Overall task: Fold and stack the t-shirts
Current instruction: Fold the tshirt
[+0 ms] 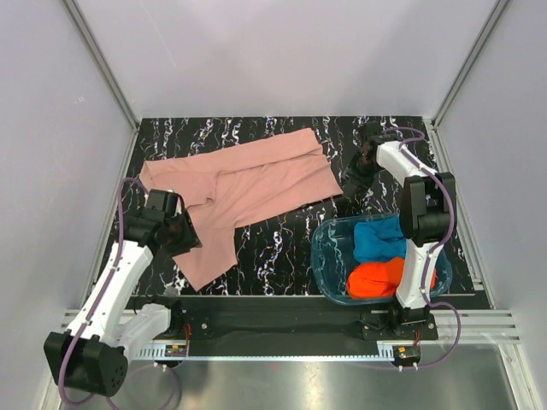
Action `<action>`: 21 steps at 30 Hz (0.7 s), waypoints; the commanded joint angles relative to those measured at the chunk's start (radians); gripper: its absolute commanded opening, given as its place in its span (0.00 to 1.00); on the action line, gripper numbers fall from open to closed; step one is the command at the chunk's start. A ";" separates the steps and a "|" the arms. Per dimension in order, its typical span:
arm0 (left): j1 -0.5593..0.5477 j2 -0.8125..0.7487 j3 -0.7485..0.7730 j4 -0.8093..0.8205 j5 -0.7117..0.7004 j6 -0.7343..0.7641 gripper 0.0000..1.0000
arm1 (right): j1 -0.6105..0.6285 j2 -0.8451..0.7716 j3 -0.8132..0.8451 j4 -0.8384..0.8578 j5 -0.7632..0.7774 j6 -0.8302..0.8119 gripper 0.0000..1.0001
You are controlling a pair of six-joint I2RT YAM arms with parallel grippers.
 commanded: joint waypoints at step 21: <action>-0.054 -0.140 -0.074 -0.185 -0.161 -0.445 0.48 | -0.007 0.062 -0.081 0.239 -0.083 0.099 0.20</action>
